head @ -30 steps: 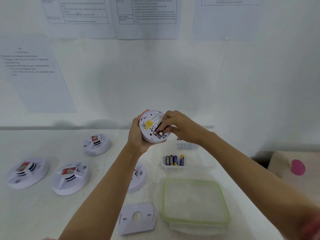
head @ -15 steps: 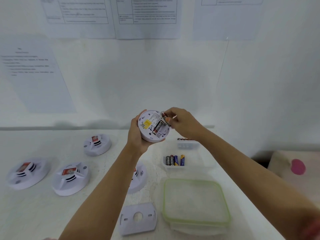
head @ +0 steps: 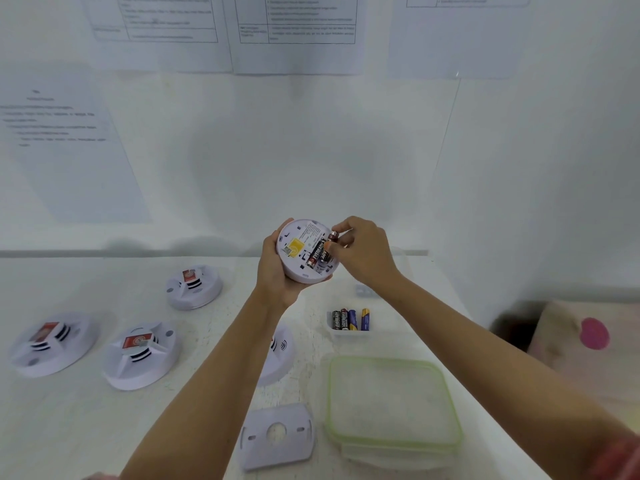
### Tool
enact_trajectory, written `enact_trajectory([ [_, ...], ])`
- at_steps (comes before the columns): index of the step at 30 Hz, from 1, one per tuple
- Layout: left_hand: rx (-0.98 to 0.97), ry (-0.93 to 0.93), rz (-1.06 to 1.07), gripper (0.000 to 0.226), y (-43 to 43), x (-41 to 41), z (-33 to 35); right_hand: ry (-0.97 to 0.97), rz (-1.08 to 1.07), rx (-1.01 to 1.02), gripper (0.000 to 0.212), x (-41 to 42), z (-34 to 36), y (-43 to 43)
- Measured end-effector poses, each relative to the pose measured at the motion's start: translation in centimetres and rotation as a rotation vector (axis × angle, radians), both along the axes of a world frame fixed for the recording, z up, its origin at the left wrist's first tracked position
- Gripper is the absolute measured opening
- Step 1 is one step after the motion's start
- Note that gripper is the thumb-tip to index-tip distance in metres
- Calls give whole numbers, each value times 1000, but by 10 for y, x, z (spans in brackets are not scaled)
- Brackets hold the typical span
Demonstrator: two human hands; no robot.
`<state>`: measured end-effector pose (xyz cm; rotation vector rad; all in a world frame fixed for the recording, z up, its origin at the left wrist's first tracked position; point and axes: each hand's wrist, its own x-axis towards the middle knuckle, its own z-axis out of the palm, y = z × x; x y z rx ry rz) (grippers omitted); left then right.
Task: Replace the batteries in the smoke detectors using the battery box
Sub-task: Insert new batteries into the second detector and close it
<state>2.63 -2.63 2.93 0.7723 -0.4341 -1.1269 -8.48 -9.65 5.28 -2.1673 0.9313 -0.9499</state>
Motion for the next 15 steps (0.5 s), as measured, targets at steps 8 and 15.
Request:
enact_trajectory([
  [8, 37, 34, 46, 50, -3, 5, -8, 130, 38, -54, 25, -5, -4, -3],
  [15, 58, 116, 31, 47, -7, 4, -12, 170, 22, -113, 33, -3, -16, 5],
])
